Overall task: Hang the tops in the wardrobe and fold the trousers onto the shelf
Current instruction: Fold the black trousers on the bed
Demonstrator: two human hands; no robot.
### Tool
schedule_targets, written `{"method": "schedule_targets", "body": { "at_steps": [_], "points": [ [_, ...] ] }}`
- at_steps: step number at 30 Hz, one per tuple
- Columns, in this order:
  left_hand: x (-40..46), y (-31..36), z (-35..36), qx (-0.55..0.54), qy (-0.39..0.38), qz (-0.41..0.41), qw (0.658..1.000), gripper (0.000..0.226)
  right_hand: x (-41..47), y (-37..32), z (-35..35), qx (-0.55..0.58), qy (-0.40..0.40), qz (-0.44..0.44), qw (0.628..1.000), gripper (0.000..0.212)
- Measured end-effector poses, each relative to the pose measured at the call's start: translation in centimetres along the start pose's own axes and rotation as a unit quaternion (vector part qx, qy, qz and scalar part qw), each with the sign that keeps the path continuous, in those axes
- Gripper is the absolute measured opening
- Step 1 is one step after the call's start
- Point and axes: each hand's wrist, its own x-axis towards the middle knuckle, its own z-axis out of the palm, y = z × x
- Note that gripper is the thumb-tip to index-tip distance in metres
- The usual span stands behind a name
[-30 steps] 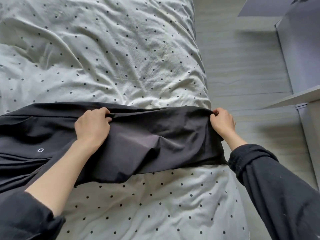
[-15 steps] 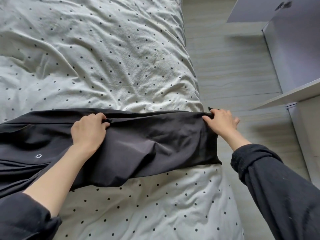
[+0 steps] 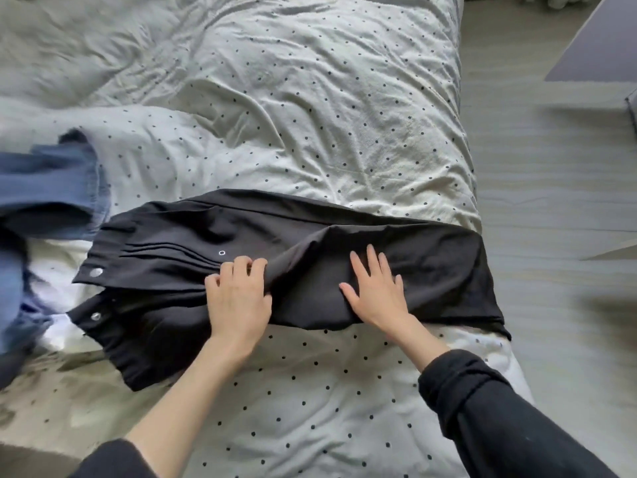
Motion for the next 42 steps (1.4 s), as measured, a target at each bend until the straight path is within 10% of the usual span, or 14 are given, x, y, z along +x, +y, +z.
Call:
{"method": "schedule_targets", "body": {
  "at_steps": [11,17,23,29,36,42],
  "points": [
    [-8.4,-9.7,-2.6,0.022,0.093,-0.117,0.988,0.054,-1.9,-9.1,-1.4,-0.011,0.253,-0.124,0.959,0.066],
    [-9.1,-16.5,-4.6,-0.047,0.089,-0.095,0.99,0.023,-2.6,-15.3,-0.5,-0.164,0.205,-0.323,0.909,0.07],
    [-3.8,-20.7,-8.7,-0.233,0.007,-0.041,0.972,0.019,-4.1,-17.8,1.0,-0.192,0.162,-0.284,0.926,0.112],
    [3.3,-22.2,-9.1,-0.302,0.026,0.012,0.953,0.016,-1.5,-20.1,-0.4,-0.114,0.276,-0.223,0.928,0.033],
    [3.3,-26.3,-5.3,-0.442,-0.105,-0.118,0.883,0.085,1.3,-23.0,-2.6,-0.047,0.129,-0.141,0.981,0.021],
    [2.2,-28.8,-3.5,-0.553,-0.231,-0.091,0.795,0.029,2.1,-26.1,-2.3,-0.043,-0.026,-0.158,0.986,0.069]
  ]
}}
